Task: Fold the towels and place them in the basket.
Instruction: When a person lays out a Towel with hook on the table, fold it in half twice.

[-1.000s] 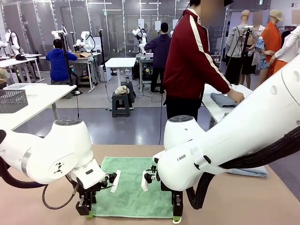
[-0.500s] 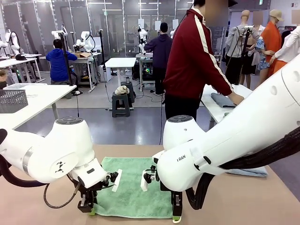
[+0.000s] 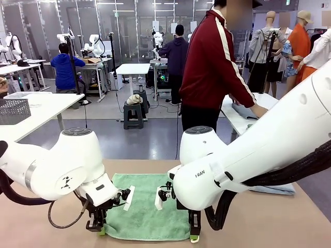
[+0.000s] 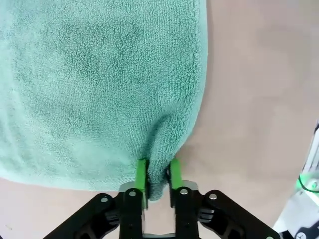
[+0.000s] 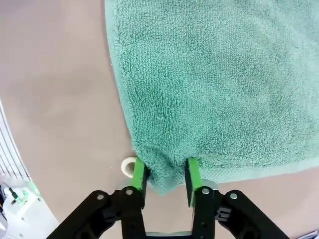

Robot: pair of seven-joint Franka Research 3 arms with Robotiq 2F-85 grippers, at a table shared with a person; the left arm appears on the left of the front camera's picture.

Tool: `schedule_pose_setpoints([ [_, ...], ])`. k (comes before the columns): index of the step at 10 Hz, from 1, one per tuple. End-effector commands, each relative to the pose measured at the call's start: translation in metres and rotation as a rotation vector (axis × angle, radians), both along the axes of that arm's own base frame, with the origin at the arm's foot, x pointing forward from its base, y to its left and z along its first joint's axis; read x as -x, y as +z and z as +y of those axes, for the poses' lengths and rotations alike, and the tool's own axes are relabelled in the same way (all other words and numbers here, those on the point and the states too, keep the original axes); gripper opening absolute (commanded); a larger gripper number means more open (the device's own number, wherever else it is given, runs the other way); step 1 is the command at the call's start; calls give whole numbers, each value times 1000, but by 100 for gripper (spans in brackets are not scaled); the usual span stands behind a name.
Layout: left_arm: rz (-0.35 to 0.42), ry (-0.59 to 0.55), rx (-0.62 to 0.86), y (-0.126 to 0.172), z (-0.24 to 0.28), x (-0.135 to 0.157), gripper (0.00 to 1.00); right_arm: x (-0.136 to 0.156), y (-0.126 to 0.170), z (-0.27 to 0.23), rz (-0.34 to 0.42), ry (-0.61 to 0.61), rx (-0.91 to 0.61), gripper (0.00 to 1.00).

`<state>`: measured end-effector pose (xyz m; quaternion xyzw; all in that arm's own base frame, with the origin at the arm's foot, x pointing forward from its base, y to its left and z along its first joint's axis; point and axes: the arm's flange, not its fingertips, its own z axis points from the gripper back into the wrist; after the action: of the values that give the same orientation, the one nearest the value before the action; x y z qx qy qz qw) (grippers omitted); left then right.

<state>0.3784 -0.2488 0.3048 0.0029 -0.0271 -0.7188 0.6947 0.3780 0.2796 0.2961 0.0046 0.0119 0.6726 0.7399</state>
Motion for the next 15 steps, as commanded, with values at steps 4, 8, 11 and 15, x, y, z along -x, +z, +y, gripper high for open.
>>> schedule_pose_setpoints([
  [4,26,5,-30,10,4,-6,0,5,8,0,2,-31,10,0],
  [8,-2,-14,-23,19,5,-8,0,16,29,2,-31,-12,-17,0],
  [11,-28,9,-21,39,8,-14,0,4,47,-2,-86,-7,-17,0],
  [15,-111,58,-19,67,20,-44,0,-34,65,-13,-122,43,-28,0],
])
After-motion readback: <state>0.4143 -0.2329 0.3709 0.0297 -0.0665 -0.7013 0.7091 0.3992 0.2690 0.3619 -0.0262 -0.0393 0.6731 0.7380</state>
